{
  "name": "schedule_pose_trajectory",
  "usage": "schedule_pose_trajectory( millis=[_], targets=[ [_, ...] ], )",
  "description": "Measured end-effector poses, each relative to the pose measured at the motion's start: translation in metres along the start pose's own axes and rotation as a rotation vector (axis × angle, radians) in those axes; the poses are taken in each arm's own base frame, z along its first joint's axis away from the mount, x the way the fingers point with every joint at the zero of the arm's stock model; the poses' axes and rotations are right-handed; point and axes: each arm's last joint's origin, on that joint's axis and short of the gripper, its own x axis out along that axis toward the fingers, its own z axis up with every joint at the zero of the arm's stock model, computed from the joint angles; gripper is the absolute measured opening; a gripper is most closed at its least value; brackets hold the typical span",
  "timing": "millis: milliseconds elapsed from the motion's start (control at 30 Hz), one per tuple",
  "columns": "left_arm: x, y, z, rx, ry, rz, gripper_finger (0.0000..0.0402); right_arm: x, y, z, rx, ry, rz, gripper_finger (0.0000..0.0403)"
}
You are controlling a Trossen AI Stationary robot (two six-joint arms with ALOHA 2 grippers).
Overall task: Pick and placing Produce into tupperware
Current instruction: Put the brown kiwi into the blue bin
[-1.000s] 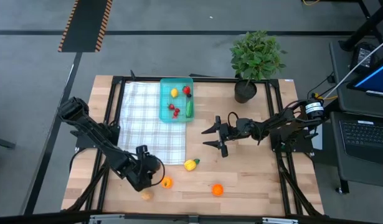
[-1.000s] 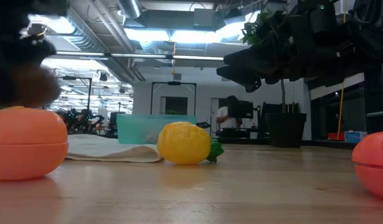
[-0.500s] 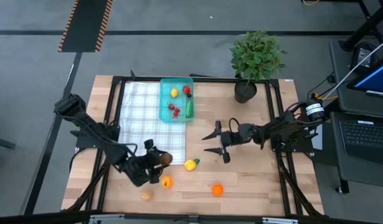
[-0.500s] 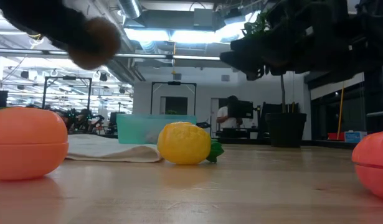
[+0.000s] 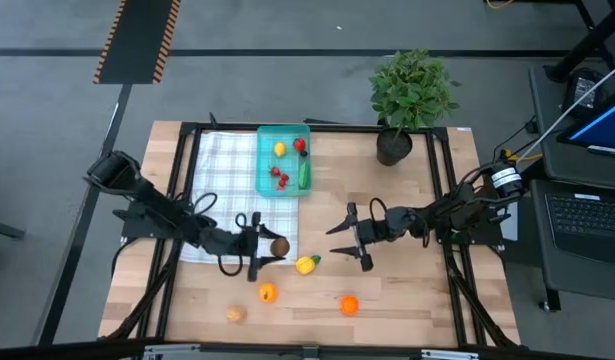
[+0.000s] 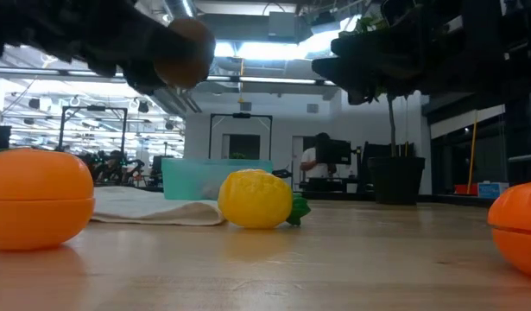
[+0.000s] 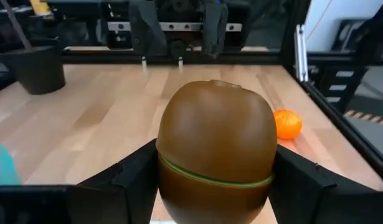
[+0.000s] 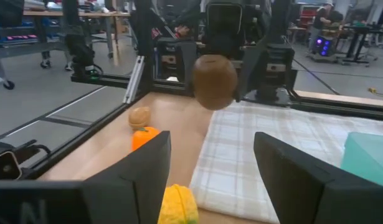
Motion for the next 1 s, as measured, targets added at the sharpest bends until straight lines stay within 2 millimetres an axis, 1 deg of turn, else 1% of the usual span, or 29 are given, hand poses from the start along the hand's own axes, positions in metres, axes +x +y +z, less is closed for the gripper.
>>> schedule_pose_trajectory(
  millis=[67,233,333,433,667,900,1000],
  targets=[
    [-0.003,0.007,-0.004,-0.002,-0.035,-0.026,0.0235,0.000,0.000,0.000,0.020,0.000,-0.001,0.0232],
    [-0.008,0.018,-0.003,0.048,-0.158,-0.089,0.0235,0.000,0.001,0.000,0.017,0.000,0.028,0.0232],
    [-0.006,0.027,-0.004,0.055,-0.166,-0.105,0.0235,0.000,0.001,0.000,0.016,-0.003,0.026,0.0232],
    [-0.002,0.037,-0.003,0.053,-0.165,-0.103,0.0235,0.003,-0.003,0.003,-0.004,-0.011,-0.009,0.0232],
    [0.006,0.066,0.000,0.001,-0.171,0.038,0.0237,0.010,-0.020,0.008,-0.039,-0.014,-0.077,0.0232],
    [0.010,0.091,0.001,-0.019,-0.174,0.220,0.0235,0.009,-0.044,0.010,-0.031,-0.009,-0.341,0.0232],
    [0.010,0.102,0.001,-0.043,-0.176,0.310,0.0237,0.007,-0.053,0.009,-0.030,-0.003,-0.422,0.0232]
  ],
)
